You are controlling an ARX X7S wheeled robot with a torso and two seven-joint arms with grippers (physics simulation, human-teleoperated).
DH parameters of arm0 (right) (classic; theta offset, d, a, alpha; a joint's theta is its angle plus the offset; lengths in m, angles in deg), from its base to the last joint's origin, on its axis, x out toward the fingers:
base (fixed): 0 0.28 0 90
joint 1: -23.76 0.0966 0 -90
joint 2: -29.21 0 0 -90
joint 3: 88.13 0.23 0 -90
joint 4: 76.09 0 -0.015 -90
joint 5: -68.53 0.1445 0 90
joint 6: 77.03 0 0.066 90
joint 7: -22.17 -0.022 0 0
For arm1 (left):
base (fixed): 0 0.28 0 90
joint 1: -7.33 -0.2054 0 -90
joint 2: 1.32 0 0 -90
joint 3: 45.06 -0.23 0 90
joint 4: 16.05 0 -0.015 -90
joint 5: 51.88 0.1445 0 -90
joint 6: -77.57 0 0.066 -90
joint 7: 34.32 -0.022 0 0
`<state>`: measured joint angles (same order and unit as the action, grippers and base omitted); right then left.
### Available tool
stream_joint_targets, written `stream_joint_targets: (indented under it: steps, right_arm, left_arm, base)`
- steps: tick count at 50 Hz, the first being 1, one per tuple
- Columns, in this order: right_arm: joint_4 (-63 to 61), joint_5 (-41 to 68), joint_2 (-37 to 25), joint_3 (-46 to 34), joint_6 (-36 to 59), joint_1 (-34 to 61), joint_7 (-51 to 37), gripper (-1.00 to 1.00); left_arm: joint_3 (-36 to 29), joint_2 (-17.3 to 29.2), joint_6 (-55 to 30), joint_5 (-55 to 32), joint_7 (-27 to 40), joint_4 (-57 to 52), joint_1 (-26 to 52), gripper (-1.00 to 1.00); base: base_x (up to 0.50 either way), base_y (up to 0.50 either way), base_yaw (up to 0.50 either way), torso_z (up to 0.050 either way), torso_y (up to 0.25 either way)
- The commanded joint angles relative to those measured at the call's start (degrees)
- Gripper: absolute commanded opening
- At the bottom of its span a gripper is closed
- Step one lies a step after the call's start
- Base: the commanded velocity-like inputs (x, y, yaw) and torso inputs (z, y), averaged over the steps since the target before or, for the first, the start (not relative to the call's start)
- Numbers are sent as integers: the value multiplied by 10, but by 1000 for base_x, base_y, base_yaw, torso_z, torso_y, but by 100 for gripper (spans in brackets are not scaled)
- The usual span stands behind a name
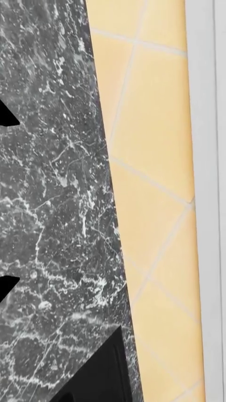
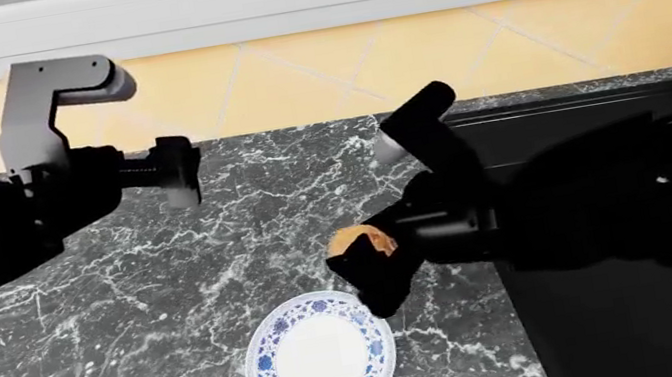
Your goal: Place the pastries on the plates.
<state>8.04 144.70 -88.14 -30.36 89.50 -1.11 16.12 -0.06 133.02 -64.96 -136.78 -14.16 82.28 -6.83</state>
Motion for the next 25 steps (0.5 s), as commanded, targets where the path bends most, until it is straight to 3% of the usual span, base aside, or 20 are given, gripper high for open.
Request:
stream_joint_targets:
  steps: [1,25]
  right_arm:
    - [-3,-1,34,-34,7,26,38,-100]
    - [-51,23,39,-67,8,-16,26,-100]
  left_arm:
    - [-2,-2,9,5,2,-1,-10,100]
    - [-5,-1,22,18,3,2,-22,100]
  base:
    - [0,0,0,0,0]
    - [0,0,0,0,0]
